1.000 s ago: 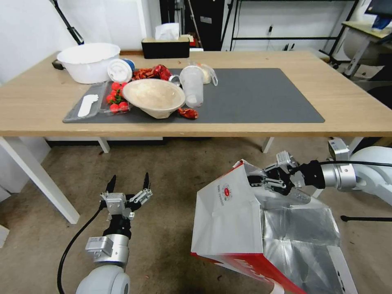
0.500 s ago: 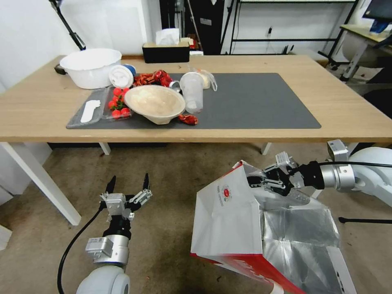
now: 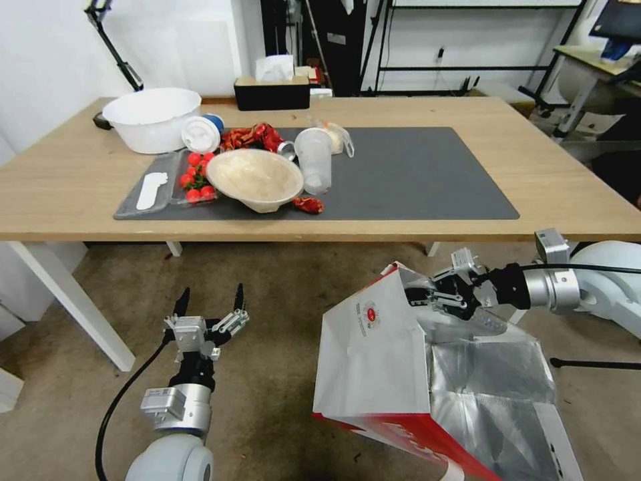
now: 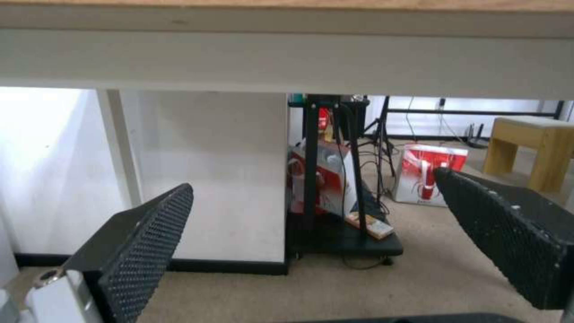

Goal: Pick up the food delivery bag from the floor and place it on the table.

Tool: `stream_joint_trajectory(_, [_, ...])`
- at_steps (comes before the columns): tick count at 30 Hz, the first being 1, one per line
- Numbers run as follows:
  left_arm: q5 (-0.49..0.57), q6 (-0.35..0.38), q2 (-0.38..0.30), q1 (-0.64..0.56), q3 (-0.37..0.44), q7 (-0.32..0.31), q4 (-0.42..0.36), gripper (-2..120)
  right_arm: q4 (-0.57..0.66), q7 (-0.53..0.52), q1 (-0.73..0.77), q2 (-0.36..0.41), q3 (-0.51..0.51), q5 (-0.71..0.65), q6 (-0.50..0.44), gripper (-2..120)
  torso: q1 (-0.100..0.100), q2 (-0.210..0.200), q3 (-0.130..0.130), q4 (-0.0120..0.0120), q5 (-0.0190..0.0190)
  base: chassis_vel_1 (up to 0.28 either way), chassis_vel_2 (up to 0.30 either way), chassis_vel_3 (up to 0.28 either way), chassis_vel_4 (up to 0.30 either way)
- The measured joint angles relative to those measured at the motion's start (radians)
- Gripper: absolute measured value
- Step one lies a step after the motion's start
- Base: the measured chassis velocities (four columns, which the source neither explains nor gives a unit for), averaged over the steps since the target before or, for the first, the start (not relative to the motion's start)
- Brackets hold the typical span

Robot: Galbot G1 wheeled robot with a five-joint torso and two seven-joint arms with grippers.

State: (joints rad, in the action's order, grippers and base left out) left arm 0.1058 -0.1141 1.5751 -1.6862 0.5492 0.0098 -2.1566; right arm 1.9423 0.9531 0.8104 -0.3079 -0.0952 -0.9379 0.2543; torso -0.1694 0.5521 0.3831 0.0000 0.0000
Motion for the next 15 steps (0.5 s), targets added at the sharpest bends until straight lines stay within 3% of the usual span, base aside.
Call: stream_joint_trajectory(15, [0.0, 0.0, -0.001, 0.001, 0.0, 0.0, 0.001, 100, -0.001, 0.0, -0.001, 0.0, 0.0, 0.0, 0.0, 0, -0.01, 0.026, 0.016, 0.0001, -0.0001, 0.0, 0.0, 0.0, 0.0])
